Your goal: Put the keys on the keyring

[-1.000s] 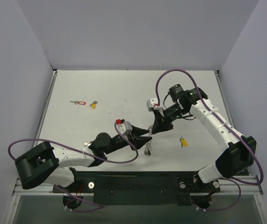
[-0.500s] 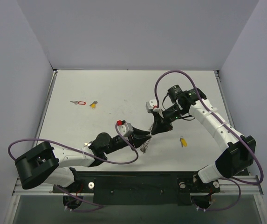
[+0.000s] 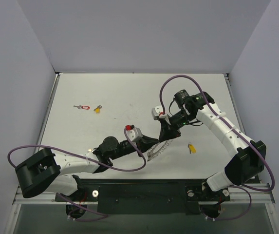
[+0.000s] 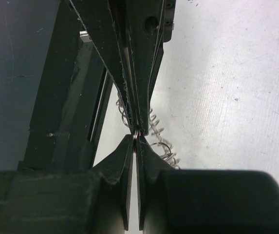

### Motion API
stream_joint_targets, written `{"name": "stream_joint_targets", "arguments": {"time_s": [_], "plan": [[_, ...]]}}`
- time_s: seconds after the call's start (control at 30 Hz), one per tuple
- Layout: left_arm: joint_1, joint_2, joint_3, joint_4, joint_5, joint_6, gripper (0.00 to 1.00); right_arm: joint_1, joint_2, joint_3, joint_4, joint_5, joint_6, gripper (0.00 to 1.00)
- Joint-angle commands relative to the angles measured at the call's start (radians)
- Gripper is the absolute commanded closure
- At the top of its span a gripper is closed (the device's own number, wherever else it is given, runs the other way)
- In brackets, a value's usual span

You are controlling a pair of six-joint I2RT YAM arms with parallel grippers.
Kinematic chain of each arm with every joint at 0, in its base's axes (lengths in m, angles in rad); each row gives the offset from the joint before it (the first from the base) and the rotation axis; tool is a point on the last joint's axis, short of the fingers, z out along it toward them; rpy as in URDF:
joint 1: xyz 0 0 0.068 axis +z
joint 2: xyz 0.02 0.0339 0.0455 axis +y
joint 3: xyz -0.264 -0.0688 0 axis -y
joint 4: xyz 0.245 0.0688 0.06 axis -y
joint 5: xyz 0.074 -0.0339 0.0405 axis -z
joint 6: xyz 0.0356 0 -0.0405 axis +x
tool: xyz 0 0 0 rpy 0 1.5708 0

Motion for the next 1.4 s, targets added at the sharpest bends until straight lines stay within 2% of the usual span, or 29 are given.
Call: {"name": "stream_joint_targets", "arguments": {"time_s": [0.0,0.03,0.27,0.53,0.8,1.17,1.37], "plan": [[-0.001,-0.022,0.065,-0.062,0.018,0.023,0.97,0.015,0.0,0.001,-0.043,-0.076,-0.025,1.0],[-0.001,-0.022,0.068,-0.074,0.02,0.028,1.0,0.015,0.002,0.001,-0.041,-0.075,-0.025,1.0],[-0.001,-0.045,0.062,-0.085,-0.026,-0.013,1.0,0.017,0.009,0.004,-0.02,-0.052,-0.002,1.0],[0.0,-0.059,0.03,-0.076,-0.066,-0.05,1.0,0.006,0.005,-0.005,0.044,-0.035,0.087,0.75],[0.002,-0.074,-0.013,-0.027,-0.069,-0.062,1.0,-0.041,-0.02,-0.049,0.081,-0.033,0.107,0.63],[0.002,-0.085,-0.027,0.007,-0.058,-0.066,1.0,-0.044,-0.012,-0.111,0.029,-0.036,-0.099,0.61],[0.002,-0.076,-0.021,0.004,-0.037,-0.056,1.0,-0.044,-0.023,-0.105,0.009,-0.076,-0.129,0.66]]}}
